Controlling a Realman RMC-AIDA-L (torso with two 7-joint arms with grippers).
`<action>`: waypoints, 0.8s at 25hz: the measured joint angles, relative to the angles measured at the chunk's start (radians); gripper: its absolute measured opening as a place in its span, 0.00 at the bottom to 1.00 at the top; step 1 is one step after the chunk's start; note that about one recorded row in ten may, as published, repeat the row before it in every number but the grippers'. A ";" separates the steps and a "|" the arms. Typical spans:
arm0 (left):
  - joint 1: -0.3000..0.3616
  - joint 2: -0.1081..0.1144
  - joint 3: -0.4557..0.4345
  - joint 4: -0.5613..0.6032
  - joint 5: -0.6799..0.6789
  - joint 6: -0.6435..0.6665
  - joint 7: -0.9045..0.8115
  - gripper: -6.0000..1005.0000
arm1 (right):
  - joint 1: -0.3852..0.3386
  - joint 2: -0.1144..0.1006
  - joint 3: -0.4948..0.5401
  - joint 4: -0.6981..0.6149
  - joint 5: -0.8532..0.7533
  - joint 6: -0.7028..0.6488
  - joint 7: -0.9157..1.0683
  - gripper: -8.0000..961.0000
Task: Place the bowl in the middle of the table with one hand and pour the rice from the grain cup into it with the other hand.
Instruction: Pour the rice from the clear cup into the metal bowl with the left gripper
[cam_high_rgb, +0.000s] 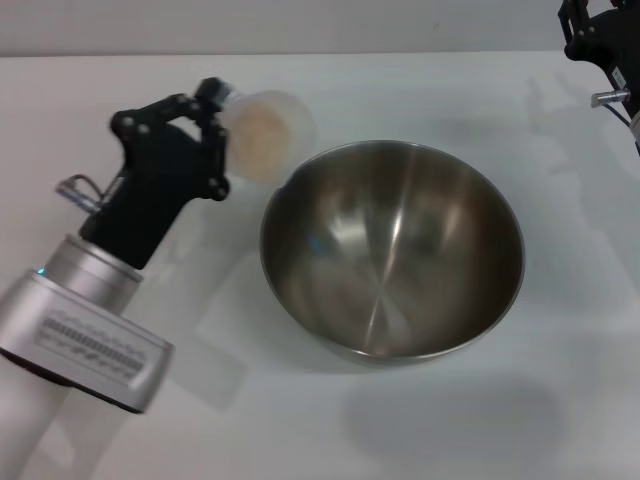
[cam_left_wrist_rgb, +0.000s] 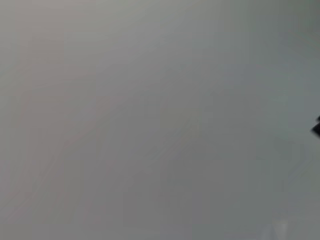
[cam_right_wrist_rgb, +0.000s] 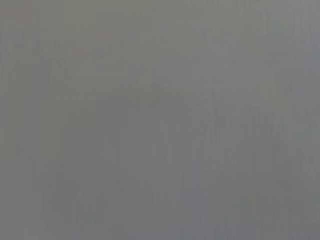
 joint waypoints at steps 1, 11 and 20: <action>-0.007 0.000 0.001 -0.005 0.016 -0.001 0.038 0.03 | 0.000 0.000 0.000 0.000 0.000 -0.001 0.000 0.43; -0.034 0.000 0.001 -0.038 0.140 -0.033 0.419 0.03 | 0.000 0.001 0.000 -0.001 -0.001 -0.006 0.000 0.43; -0.030 0.000 0.012 -0.053 0.204 -0.068 0.775 0.03 | 0.000 0.002 0.000 -0.001 -0.001 -0.001 0.000 0.43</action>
